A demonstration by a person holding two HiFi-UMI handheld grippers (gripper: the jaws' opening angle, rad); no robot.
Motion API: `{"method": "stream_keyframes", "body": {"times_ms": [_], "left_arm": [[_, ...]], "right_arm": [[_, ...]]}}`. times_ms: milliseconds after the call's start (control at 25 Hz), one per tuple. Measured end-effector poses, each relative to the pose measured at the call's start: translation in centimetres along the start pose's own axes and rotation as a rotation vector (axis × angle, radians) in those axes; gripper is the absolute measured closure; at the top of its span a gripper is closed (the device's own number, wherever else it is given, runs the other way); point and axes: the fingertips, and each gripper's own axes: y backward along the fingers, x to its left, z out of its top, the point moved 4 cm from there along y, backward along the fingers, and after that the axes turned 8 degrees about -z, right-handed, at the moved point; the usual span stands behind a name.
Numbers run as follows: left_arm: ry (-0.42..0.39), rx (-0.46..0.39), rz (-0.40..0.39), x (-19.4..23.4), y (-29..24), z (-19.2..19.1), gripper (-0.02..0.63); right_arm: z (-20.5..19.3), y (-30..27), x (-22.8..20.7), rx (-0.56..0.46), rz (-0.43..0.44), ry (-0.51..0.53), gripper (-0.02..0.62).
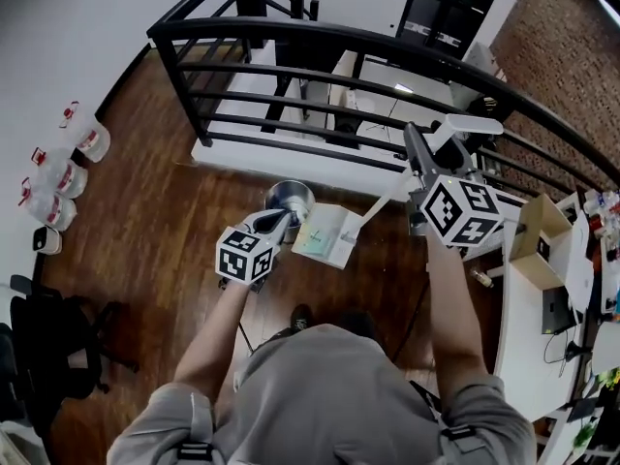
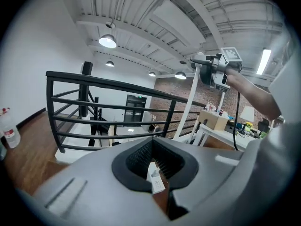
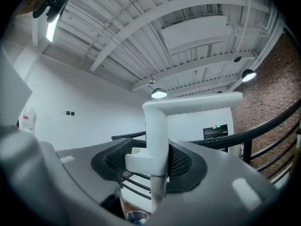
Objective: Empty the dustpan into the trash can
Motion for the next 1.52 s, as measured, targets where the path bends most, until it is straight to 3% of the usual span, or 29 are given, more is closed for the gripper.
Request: {"method": "stream_keyframes", "body": {"times_ms": [440,640,920,1200,1520], "left_arm": [[0.083,-0.022,0.089,7.1,-1.1,1.6,0.601],[0.084,-0.019,0.119,9.8,-3.6,3.7,0.601],[0.076,-0.017,0.141,11.9,-5.9,6.0,0.601],[0.062,-0.032,0.131,16.4,-5.2,8.1,0.601],[0.08,-0.031,0.056,27.3,-3.9,9.2,0.601]], "right_arm": [[-2.5,-11.3,2.2,0.046,0.03,0.007,0.39],[-4.2,-16.2,1.2,0.078,0.003,0.02,0.39],[-4.1,-21.9,2.0,0.043,0.042,0.037,0.388],[-4.1,-28.1,5.8,0.041,0.058,0.073,0.388],[-5.0,-37.4,13.3,0.077,0.017,0.139,0.388]]}}
